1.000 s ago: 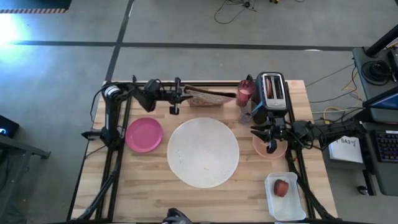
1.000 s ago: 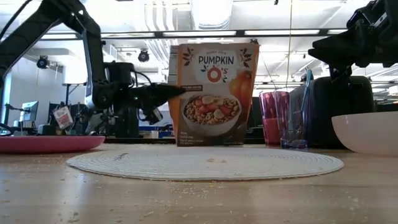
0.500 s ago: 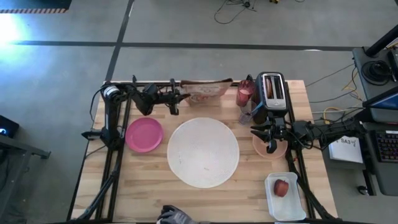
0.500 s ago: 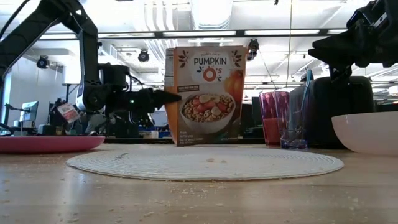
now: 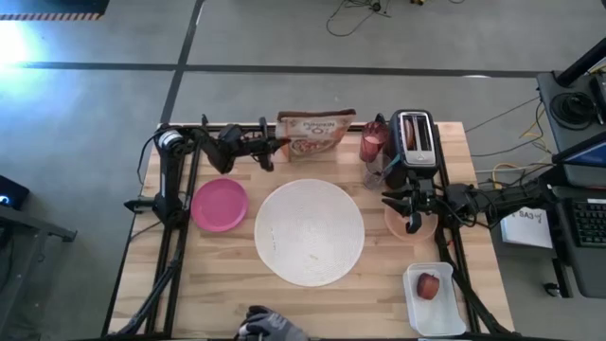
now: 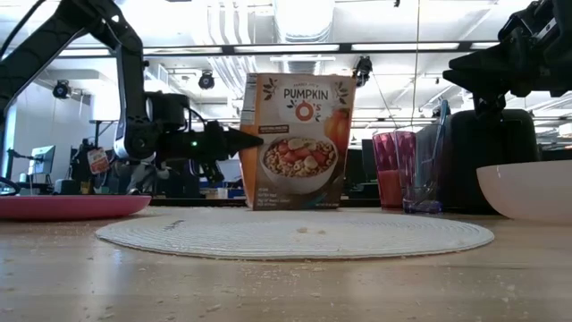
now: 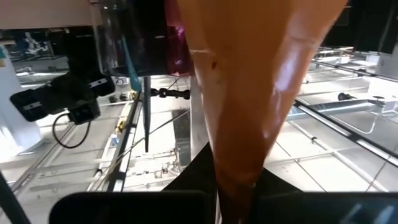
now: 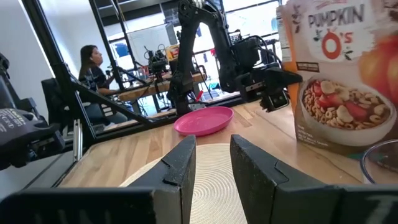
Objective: Arrange a breakfast setting
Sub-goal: Move the cereal box to the top center of the table
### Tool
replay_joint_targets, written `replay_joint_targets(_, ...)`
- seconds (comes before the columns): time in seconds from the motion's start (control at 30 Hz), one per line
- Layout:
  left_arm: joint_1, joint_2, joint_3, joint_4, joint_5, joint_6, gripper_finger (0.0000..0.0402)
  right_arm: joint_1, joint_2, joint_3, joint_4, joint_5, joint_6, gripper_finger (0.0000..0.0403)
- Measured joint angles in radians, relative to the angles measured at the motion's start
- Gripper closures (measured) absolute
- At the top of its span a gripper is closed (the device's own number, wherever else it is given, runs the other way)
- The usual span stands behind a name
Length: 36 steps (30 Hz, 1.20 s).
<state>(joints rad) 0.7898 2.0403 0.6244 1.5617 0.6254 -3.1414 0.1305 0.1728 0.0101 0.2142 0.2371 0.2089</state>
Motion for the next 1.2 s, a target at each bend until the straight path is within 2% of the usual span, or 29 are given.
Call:
replay_joint_targets(0.17, 0.001, 0.0, 0.029, -0.017, -0.032, -0.002, 0.0402, 0.0, 0.0, 0.0, 0.0, 0.0, 0.0, 0.0312)
replay_joint_targets(0.5, 0.008, -0.001, 0.032, -0.032, -0.013, -0.001, 0.0394, 0.0, 0.0, 0.0, 0.0, 0.0, 0.0, 0.0312)
replay_joint_targets(0.87, 0.038, -0.003, 0.005, -0.025, 0.001, 0.015, 0.029, 0.0, 0.0, 0.0, 0.0, 0.0, 0.0, 0.0312)
replay_joint_targets(1.2, 0.068, -0.003, 0.005, -0.029, 0.042, 0.05, 0.0172, 0.0, 0.0, 0.0, 0.0, 0.0, 0.0, 0.0312)
